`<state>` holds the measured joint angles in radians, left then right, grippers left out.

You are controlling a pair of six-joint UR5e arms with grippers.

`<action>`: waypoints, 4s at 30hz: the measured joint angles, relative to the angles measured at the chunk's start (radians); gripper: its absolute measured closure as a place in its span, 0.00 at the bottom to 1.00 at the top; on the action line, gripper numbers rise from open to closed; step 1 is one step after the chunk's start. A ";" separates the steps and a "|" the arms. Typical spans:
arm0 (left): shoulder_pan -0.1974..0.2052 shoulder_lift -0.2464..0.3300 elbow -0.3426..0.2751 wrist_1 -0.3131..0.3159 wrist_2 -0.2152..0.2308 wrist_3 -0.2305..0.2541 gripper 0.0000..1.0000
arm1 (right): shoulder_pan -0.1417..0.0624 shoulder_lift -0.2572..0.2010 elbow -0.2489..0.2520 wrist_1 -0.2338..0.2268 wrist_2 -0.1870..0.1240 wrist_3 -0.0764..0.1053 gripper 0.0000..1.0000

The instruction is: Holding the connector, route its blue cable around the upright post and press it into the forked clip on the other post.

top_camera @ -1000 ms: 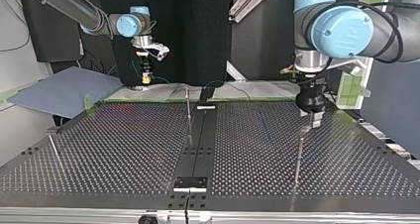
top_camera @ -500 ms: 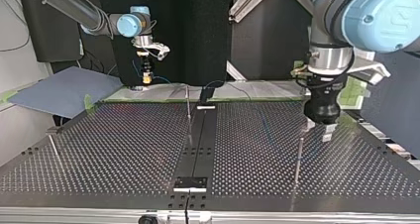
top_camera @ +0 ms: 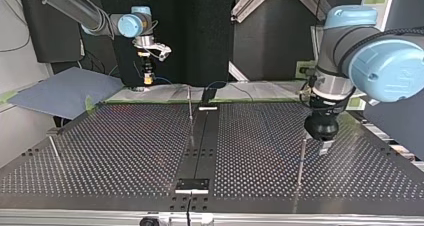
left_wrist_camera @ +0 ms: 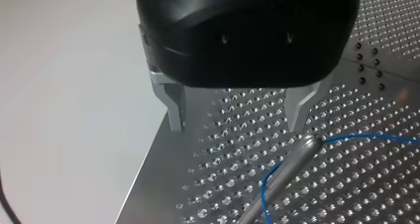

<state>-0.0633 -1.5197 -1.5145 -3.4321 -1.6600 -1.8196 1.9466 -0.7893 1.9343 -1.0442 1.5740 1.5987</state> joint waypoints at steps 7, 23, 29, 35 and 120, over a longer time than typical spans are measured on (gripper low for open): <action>0.016 -0.005 0.062 -0.062 0.001 0.000 0.01 | -0.005 0.000 0.000 0.004 0.000 0.000 1.00; 0.023 -0.006 0.160 -0.144 -0.018 0.002 0.01 | 0.000 0.000 -0.001 0.007 0.000 -0.002 1.00; 0.021 -0.006 0.158 -0.147 -0.015 0.001 0.01 | 0.000 0.000 -0.001 0.008 0.000 -0.002 1.00; 0.018 -0.006 0.145 -0.144 0.023 -0.013 0.01 | 0.000 0.000 -0.001 0.009 0.000 -0.002 1.00; -0.023 0.007 -0.046 0.012 0.060 0.108 0.01 | 0.002 0.000 -0.005 0.023 0.000 -0.002 1.00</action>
<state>-0.0860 -1.5128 -1.5603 -3.4197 -1.6000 -1.7118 1.9488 -0.7894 1.9298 -1.0211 1.5741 1.5970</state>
